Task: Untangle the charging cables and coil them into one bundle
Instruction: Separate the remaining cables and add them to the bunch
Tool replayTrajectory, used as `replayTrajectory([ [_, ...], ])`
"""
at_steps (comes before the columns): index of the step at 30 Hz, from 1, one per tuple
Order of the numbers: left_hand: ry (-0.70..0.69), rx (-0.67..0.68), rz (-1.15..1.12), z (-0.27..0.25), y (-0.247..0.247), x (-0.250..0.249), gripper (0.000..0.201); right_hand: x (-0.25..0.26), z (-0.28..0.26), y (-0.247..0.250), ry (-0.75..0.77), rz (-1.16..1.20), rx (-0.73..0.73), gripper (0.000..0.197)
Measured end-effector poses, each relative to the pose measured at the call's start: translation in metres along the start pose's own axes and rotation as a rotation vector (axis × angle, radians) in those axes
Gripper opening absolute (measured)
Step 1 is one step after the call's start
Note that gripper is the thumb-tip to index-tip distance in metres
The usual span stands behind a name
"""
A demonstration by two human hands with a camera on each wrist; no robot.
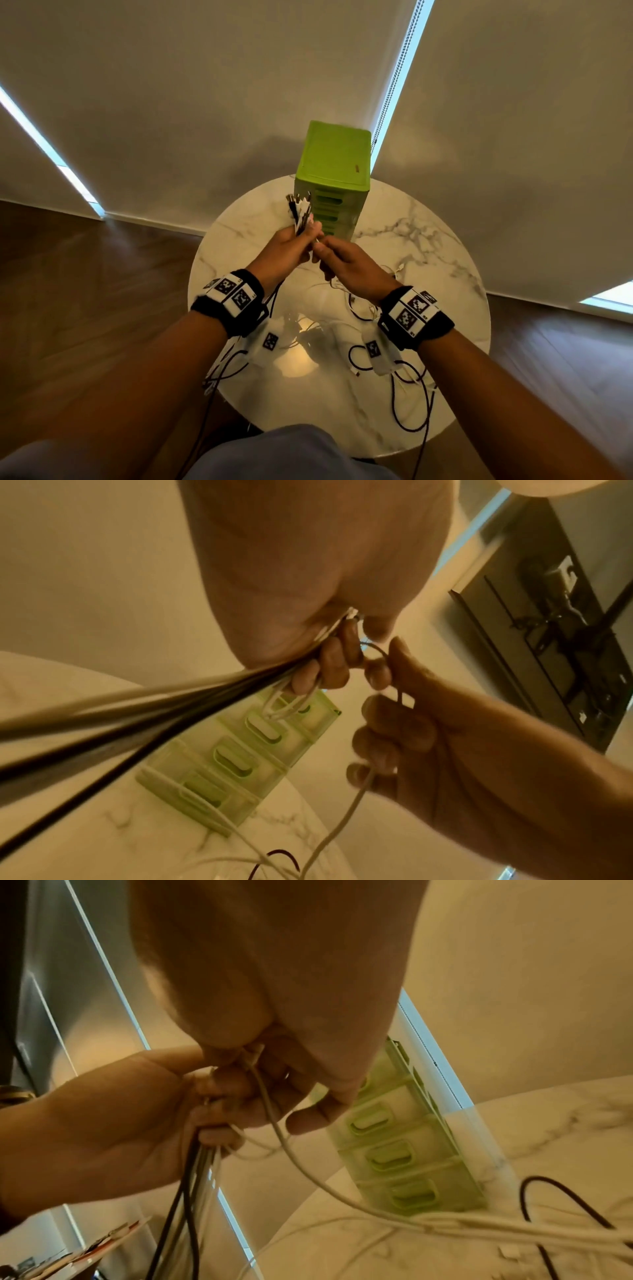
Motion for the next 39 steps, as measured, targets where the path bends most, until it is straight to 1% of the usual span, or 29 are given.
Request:
replayTrajectory([
  [1,-0.021,-0.008,0.007,0.001,0.001,-0.002,0.022,-0.005,-0.003,-0.001,-0.037,0.015,0.031,0.026],
  [3,-0.067,-0.037,0.054,0.004,0.005,-0.006,0.013,-0.02,-0.009,-0.003,-0.148,-0.02,0.12,0.028],
  [6,-0.11,-0.151,0.002,0.011,0.02,-0.016,0.008,-0.056,-0.023,-0.008,-0.313,-0.203,0.297,0.033],
  [8,-0.168,-0.233,-0.024,0.014,0.034,-0.029,0.007,-0.087,-0.036,-0.008,-0.454,-0.249,0.365,0.033],
  [9,-0.205,-0.268,0.0,0.014,0.042,-0.036,0.007,-0.101,-0.043,-0.006,-0.519,-0.227,0.351,0.033],
  [10,-0.242,-0.305,0.039,0.014,0.05,-0.041,0.008,-0.111,-0.048,-0.002,-0.572,-0.193,0.304,0.032],
  [12,-0.285,-0.364,0.149,0.013,0.064,-0.045,0.013,-0.122,-0.052,0.006,-0.613,-0.105,0.139,0.032],
  [14,-0.305,-0.379,0.265,0.009,0.071,-0.043,0.016,-0.11,-0.049,0.012,-0.559,0.032,-0.035,0.03],
  [16,-0.309,-0.365,0.349,0.004,0.07,-0.039,0.017,-0.082,-0.038,0.014,-0.456,0.208,-0.141,0.033],
  [18,-0.291,-0.334,0.378,0.0,0.064,-0.032,0.021,-0.051,-0.025,0.014,-0.352,0.308,-0.181,0.036],
  [20,-0.261,-0.298,0.404,-0.004,0.057,-0.023,0.026,-0.029,-0.013,0.012,-0.29,0.313,-0.171,0.039],
  [22,-0.228,-0.257,0.443,-0.008,0.05,-0.018,0.02,-0.021,-0.002,0.009,-0.304,0.213,-0.119,0.041],
  [23,-0.215,-0.247,0.46,-0.01,0.049,-0.018,0.018,-0.022,0.004,0.006,-0.329,0.107,-0.059,0.043],
  [24,-0.209,-0.248,0.468,-0.013,0.049,-0.019,0.018,-0.025,0.009,0.003,-0.354,-0.042,0.04,0.043],
  [26,-0.216,-0.271,0.452,-0.019,0.056,-0.023,0.02,-0.037,0.013,-0.005,-0.41,-0.451,0.315,0.042],
  [27,-0.224,-0.291,0.446,-0.021,0.061,-0.027,0.02,-0.042,0.013,-0.007,-0.467,-0.647,0.402,0.042],
  [28,-0.222,-0.317,0.44,-0.023,0.069,-0.029,0.021,-0.043,0.014,-0.009,-0.517,-0.773,0.43,0.042],
  [29,-0.22,-0.349,0.422,-0.026,0.079,-0.031,0.022,-0.039,0.016,-0.013,-0.518,-0.802,0.422,0.043],
  [30,-0.22,-0.379,0.399,-0.028,0.09,-0.032,0.025,-0.033,0.02,-0.017,-0.467,-0.746,0.403,0.042],
  [32,-0.221,-0.445,0.359,-0.036,0.112,-0.033,0.031,-0.016,0.029,-0.031,-0.319,-0.452,0.348,0.039],
  [34,-0.218,-0.497,0.33,-0.048,0.132,-0.035,0.026,-0.001,0.041,-0.049,-0.218,-0.204,0.293,0.036],
  [36,-0.199,-0.533,0.31,-0.061,0.151,-0.035,0.026,0.008,0.054,-0.073,-0.179,-0.02,0.284,0.033],
  [39,-0.178,-0.57,0.327,-0.083,0.175,-0.037,0.035,0.02,0.07,-0.119,-0.206,0.241,0.368,0.029],
])
Point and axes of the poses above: each hand's wrist, its own z-axis towards the middle knuckle, its own y-axis out of the back of the hand, x = y × z, the point moved 3 cm from there along z, towards the middle knuckle, and after that the axes turned 1 degree about -x, right-handed, at the moved point
